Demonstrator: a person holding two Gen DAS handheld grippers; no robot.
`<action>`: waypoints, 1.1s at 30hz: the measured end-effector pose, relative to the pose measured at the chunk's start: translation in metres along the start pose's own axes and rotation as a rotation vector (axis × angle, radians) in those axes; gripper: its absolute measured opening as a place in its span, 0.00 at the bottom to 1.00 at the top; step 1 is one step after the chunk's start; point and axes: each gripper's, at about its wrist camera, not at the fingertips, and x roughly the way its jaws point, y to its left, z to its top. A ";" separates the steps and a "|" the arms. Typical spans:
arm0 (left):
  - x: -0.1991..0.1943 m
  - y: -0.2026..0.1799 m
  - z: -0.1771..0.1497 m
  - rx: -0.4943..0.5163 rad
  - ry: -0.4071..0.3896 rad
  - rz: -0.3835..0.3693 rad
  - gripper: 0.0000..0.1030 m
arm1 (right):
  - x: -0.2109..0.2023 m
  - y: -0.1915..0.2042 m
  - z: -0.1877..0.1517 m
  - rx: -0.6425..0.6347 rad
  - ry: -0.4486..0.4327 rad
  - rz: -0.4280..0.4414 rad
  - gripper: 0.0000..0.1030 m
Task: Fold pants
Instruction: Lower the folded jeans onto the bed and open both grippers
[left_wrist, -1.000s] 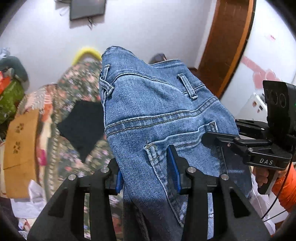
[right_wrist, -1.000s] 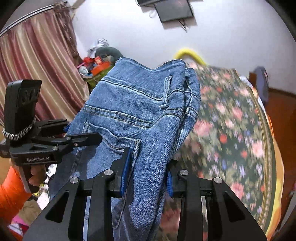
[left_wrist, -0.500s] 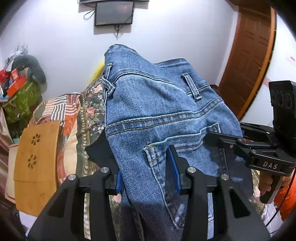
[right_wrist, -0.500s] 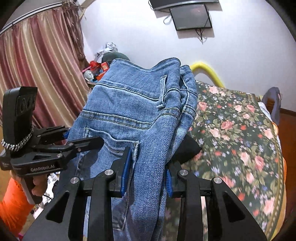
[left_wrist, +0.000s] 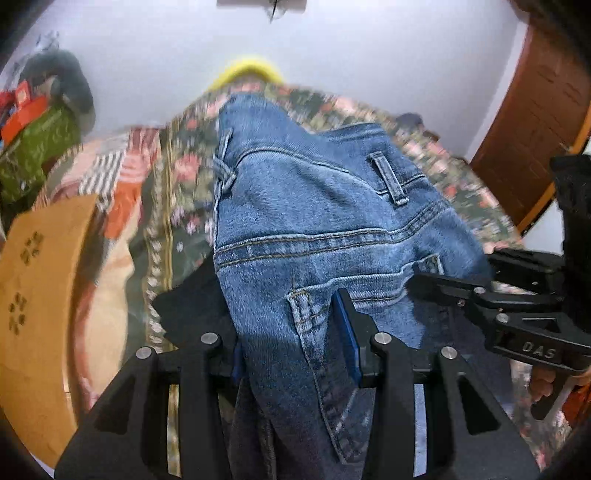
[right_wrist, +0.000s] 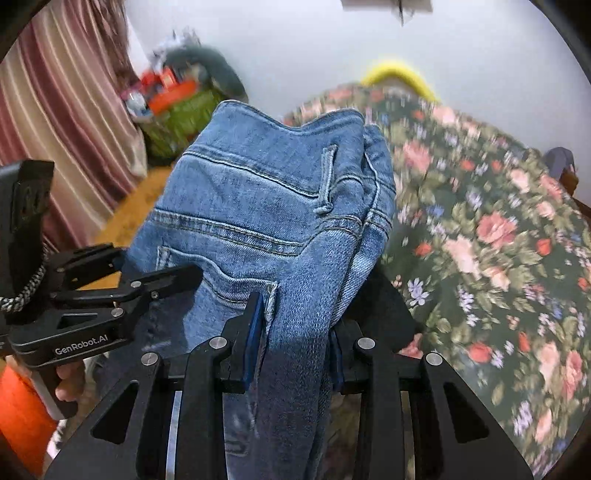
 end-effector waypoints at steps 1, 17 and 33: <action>0.015 0.004 -0.003 -0.010 0.030 -0.005 0.41 | 0.009 -0.001 0.000 -0.005 0.028 -0.009 0.27; -0.078 0.016 -0.031 -0.055 -0.017 0.092 0.48 | -0.090 -0.010 -0.025 0.024 -0.043 -0.051 0.31; -0.396 -0.109 -0.123 0.051 -0.522 0.088 0.48 | -0.371 0.135 -0.114 -0.129 -0.570 -0.079 0.31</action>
